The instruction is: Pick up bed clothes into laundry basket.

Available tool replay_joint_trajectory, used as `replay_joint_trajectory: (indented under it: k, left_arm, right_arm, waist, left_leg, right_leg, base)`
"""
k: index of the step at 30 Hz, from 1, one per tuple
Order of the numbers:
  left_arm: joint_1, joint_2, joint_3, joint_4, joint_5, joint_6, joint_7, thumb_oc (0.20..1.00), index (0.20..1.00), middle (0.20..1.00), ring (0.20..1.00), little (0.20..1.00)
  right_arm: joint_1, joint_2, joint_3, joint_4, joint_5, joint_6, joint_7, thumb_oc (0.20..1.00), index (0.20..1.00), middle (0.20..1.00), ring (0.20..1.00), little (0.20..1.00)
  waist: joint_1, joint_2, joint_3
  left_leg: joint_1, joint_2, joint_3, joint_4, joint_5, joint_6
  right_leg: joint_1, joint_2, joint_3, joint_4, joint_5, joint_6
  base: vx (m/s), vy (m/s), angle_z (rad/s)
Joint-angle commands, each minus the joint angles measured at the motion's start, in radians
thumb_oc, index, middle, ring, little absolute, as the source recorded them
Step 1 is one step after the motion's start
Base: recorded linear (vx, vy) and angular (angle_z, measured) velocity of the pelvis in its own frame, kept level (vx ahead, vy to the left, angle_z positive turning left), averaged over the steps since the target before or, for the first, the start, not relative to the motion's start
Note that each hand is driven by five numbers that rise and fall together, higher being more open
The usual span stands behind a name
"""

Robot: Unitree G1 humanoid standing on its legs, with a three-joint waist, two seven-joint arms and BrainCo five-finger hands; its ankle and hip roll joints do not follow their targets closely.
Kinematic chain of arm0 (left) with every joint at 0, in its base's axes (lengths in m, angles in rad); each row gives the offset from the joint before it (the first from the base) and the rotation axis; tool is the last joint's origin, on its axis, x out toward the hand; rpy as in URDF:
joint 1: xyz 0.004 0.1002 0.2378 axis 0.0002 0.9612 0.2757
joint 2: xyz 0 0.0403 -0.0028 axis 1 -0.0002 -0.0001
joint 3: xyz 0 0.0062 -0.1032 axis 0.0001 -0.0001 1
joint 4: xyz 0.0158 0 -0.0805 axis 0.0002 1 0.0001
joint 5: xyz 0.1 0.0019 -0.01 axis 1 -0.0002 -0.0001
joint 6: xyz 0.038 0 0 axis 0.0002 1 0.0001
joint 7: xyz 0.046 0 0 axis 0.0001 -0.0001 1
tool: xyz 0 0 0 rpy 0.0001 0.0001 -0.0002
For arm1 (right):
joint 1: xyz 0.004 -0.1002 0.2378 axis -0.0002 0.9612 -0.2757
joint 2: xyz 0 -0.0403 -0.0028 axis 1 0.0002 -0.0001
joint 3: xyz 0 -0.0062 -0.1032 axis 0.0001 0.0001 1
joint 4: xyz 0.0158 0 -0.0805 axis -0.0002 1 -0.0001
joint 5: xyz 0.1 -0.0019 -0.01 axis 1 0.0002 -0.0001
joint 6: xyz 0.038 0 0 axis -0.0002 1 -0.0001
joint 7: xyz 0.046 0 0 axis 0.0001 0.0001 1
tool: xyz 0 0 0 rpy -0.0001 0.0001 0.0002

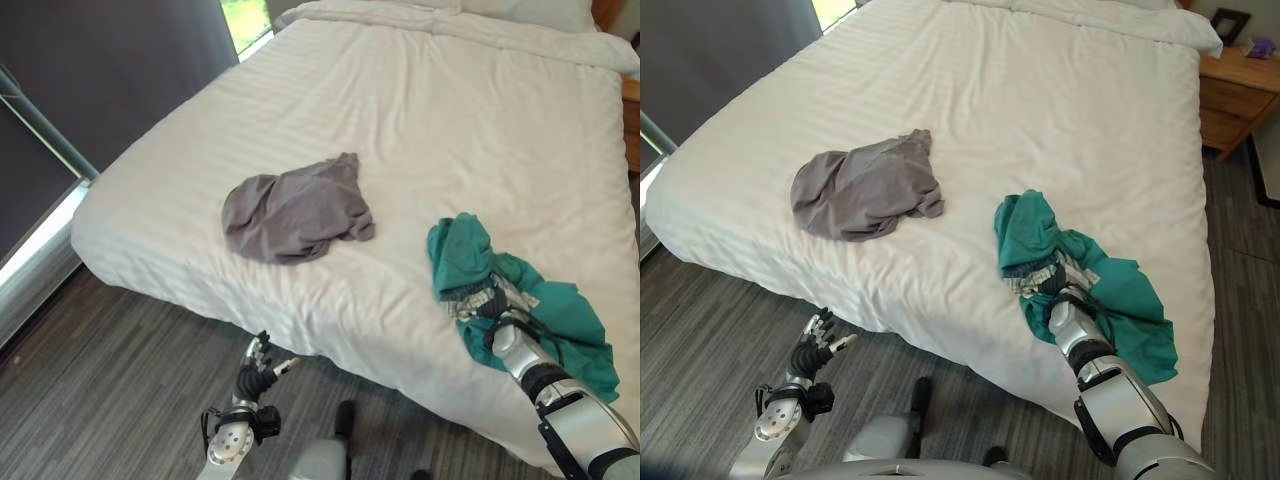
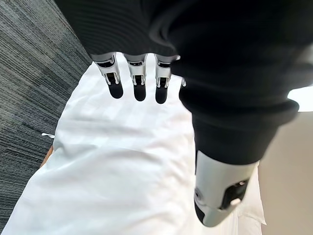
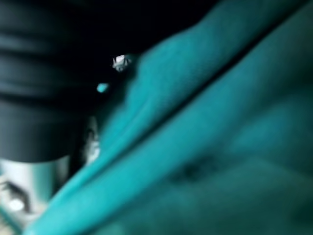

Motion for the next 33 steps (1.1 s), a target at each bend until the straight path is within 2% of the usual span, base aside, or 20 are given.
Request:
replay_joint_trajectory:
  k: [1, 3, 7, 9, 10, 11, 12, 13, 15, 17, 19, 20, 22, 24, 25, 27, 30, 33]
  left_arm:
    - [-0.103, 0.036, 0.010, -0.013, -0.033, -0.048, -0.002, 1.000, 1.000, 1.000, 1.000, 1.000]
    - [-0.142, 0.070, 0.053, -0.024, -0.009, -0.063, 0.028, 1.000, 1.000, 1.000, 1.000, 1.000]
    - [-0.252, 0.215, 0.237, -0.091, 0.104, -0.079, 0.156, 1.000, 1.000, 1.000, 1.000, 1.000]
    - [-0.290, 0.242, 0.259, -0.075, 0.127, -0.079, 0.180, 1.000, 1.000, 1.000, 1.000, 1.000]
    - [-0.378, 0.324, 0.304, -0.053, 0.218, -0.045, 0.234, 1.000, 1.000, 1.000, 1.000, 1.000]
    - [-0.402, 0.337, 0.308, -0.045, 0.253, -0.035, 0.251, 1.000, 1.000, 1.000, 1.000, 1.000]
    - [-0.408, 0.336, 0.300, -0.043, 0.256, -0.034, 0.253, 1.000, 1.000, 1.000, 1.000, 1.000]
    - [-0.492, 0.393, 0.286, 0.018, 0.355, 0.007, 0.290, 1.000, 1.000, 1.000, 1.000, 1.000]
    - [-0.564, 0.450, 0.263, 0.075, 0.445, 0.056, 0.312, 1.000, 1.000, 1.000, 1.000, 1.000]
    - [-0.627, 0.477, 0.232, 0.140, 0.511, 0.097, 0.334, 1.000, 1.000, 1.000, 1.000, 1.000]
    - [-0.662, 0.488, 0.210, 0.178, 0.538, 0.113, 0.343, 1.000, 1.000, 1.000, 1.000, 1.000]
    - [-0.707, 0.518, 0.185, 0.258, 0.618, 0.167, 0.356, 1.000, 1.000, 1.000, 1.000, 1.000]
    - [-0.768, 0.550, 0.131, 0.380, 0.720, 0.238, 0.354, 1.000, 1.000, 1.000, 1.000, 1.000]
    - [-0.836, 0.575, 0.055, 0.524, 0.812, 0.295, 0.350, 1.000, 1.000, 1.000, 1.000, 1.000]
    - [-0.855, 0.574, 0.039, 0.537, 0.812, 0.292, 0.352, 1.000, 1.000, 1.000, 1.000, 1.000]
    - [-0.933, 0.607, -0.088, 0.778, 0.956, 0.369, 0.312, 1.000, 1.000, 1.000, 1.000, 1.000]
    - [-0.948, 0.589, -0.158, 0.947, 1.040, 0.401, 0.282, 1.000, 1.000, 1.000, 1.000, 1.000]
    - [-0.919, 0.576, -0.159, 1.003, 1.059, 0.408, 0.264, 1.000, 1.000, 1.000, 1.000, 1.000]
  right_arm:
    - [0.018, -0.072, 0.031, 0.034, 0.095, 0.048, 0.100, 0.200, 0.200, 0.200, 0.200, 0.200]
    - [0.046, -0.118, 0.014, -0.029, 0.118, 0.029, 0.099, 0.200, 0.200, 0.200, 0.200, 0.200]
    - [0.228, -0.311, -0.147, -0.364, 0.139, 0.005, 0.083, 0.200, 0.200, 0.200, 0.200, 0.200]
    - [0.270, -0.343, -0.197, -0.440, 0.147, -0.003, 0.079, 0.200, 0.200, 0.200, 0.200, 0.200]
    - [0.353, -0.408, -0.317, -0.568, 0.167, -0.027, 0.067, 0.200, 0.200, 0.200, 0.200, 0.200]
    - [0.383, -0.419, -0.353, -0.590, 0.165, -0.033, 0.053, 0.200, 0.200, 0.200, 0.200, 0.200]
    - [0.395, -0.418, -0.364, -0.598, 0.163, -0.031, 0.053, 0.200, 0.200, 0.200, 0.200, 0.200]
    - [0.424, -0.442, -0.442, -0.573, 0.196, -0.043, 0.030, 0.200, 0.200, 0.200, 0.200, 0.200]
    - [0.449, -0.460, -0.509, -0.551, 0.239, -0.044, 0.018, 0.200, 0.200, 0.200, 0.200, 0.200]
    - [0.476, -0.468, -0.552, -0.528, 0.256, -0.043, 0.010, 0.200, 0.200, 0.200, 0.200, 0.200]
    - [0.493, -0.466, -0.570, -0.520, 0.258, -0.041, 0.010, 0.200, 0.200, 0.200, 0.200, 0.200]
    - [0.522, -0.468, -0.588, -0.503, 0.252, -0.037, 0.003, 0.200, 0.200, 0.200, 0.200, 0.200]
    - [0.557, -0.460, -0.610, -0.489, 0.243, -0.035, 0.000, 0.200, 0.200, 0.200, 0.200, 0.200]
    - [0.587, -0.450, -0.622, -0.476, 0.234, -0.034, -0.004, 0.200, 0.200, 0.200, 0.200, 0.200]
    - [0.589, -0.446, -0.627, -0.475, 0.234, -0.035, -0.005, 0.200, 0.200, 0.200, 0.200, 0.200]
    - [0.625, -0.433, -0.627, -0.452, 0.227, -0.043, -0.014, 0.200, 0.200, 0.200, 0.200, 0.200]
    - [0.626, -0.423, -0.632, -0.429, 0.260, -0.060, -0.014, 0.200, 0.200, 0.200, 0.200, 0.200]
    - [0.624, -0.413, -0.623, -0.402, 0.274, -0.068, -0.012, 0.200, 0.200, 0.200, 0.200, 0.200]
  waist:
    - [0.015, -0.003, 0.031]
    - [0.003, -0.006, 0.027]
    - [-0.048, -0.031, 0.004]
    - [-0.056, -0.035, -0.004]
    - [-0.101, -0.042, -0.018]
    - [-0.114, -0.044, -0.026]
    - [-0.107, -0.045, -0.028]
    - [-0.138, -0.052, -0.045]
    - [-0.168, -0.059, -0.055]
    - [-0.191, -0.067, -0.062]
    - [-0.193, -0.072, -0.065]
    - [-0.227, -0.075, -0.066]
    - [-0.250, -0.078, -0.062]
    - [-0.271, -0.084, -0.056]
    - [-0.265, -0.087, -0.057]
    - [-0.296, -0.097, -0.036]
    - [-0.313, -0.111, -0.014]
    - [-0.315, -0.120, 0.004]
  left_leg:
    - [0.039, 0.093, 0.069, 0.012, -0.028, -0.125]
    - [0.044, 0.095, 0.076, 0.012, -0.033, -0.126]
    - [0.082, 0.093, 0.103, 0.012, -0.069, -0.114]
    - [0.085, 0.092, 0.109, 0.012, -0.071, -0.108]
    - [0.106, 0.087, 0.128, 0.012, -0.095, -0.098]
    - [0.109, 0.087, 0.136, 0.012, -0.096, -0.094]
    - [0.108, 0.087, 0.137, 0.012, -0.097, -0.093]
    - [0.120, 0.083, 0.153, 0.012, -0.113, -0.088]
    - [0.132, 0.081, 0.170, 0.012, -0.132, -0.086]
    - [0.128, 0.080, 0.188, 0.012, -0.135, -0.082]
    - [0.128, 0.078, 0.198, 0.012, -0.140, -0.079]
    - [0.130, 0.076, 0.216, 0.012, -0.148, -0.075]
    - [0.125, 0.076, 0.234, 0.012, -0.153, -0.073]
    - [0.118, 0.074, 0.250, 0.012, -0.155, -0.069]
    - [0.116, 0.073, 0.251, 0.012, -0.155, -0.069]
    - [0.097, 0.079, 0.276, 0.012, -0.154, -0.068]
    - [0.080, 0.082, 0.301, 0.012, -0.151, -0.066]
    - [0.074, 0.085, 0.319, 0.012, -0.148, -0.065]
  right_leg:
    - [-0.065, -0.075, 0.007, 0.012, 0.037, 0.070]
    - [-0.058, -0.084, 0.007, 0.012, 0.040, 0.078]
    - [-0.042, -0.113, 0.019, 0.012, 0.049, 0.105]
    - [-0.047, -0.118, 0.025, 0.012, 0.057, 0.109]
    - [-0.045, -0.130, 0.036, 0.012, 0.062, 0.121]
    - [-0.050, -0.134, 0.040, 0.012, 0.071, 0.124]
    - [-0.052, -0.135, 0.041, 0.012, 0.072, 0.125]
    - [-0.054, -0.146, 0.051, 0.012, 0.081, 0.136]
    - [-0.055, -0.155, 0.063, 0.012, 0.088, 0.149]
    - [-0.073, -0.161, 0.076, 0.012, 0.108, 0.157]
    - [-0.080, -0.165, 0.082, 0.012, 0.115, 0.161]
    - [-0.093, -0.170, 0.093, 0.012, 0.135, 0.167]
    - [-0.112, -0.175, 0.107, 0.012, 0.154, 0.169]
    - [-0.132, -0.177, 0.118, 0.012, 0.176, 0.169]
    - [-0.135, -0.178, 0.120, 0.012, 0.177, 0.169]
    - [-0.173, -0.177, 0.128, 0.012, 0.207, 0.169]
    - [-0.200, -0.176, 0.133, 0.012, 0.232, 0.169]
    - [-0.218, -0.179, 0.131, 0.012, 0.244, 0.169]
  base:
    - [0.02, 0.016, 0.10]
    - [0.03, 0.033, 0.05]
    - [0.08, 0.070, -0.06]
    - [0.08, 0.093, -0.20]
    - [0.09, 0.117, -0.20]
    - [0.11, 0.115, -0.20]
    - [0.11, 0.095, -0.29]
    - [0.14, 0.108, -0.34]
    - [0.15, 0.125, -0.30]
    - [0.09, 0.103, -0.34]
    - [0.07, 0.090, -0.46]
    - [0.06, 0.126, -0.34]
    - [0.05, 0.149, -0.34]
    - [0.01, 0.092, -0.29]
    - [0.03, 0.079, -0.21]
    - [-0.03, 0.085, -0.28]
    - [-0.05, 0.056, -0.34]
    - [-0.03, 0.050, -0.30]
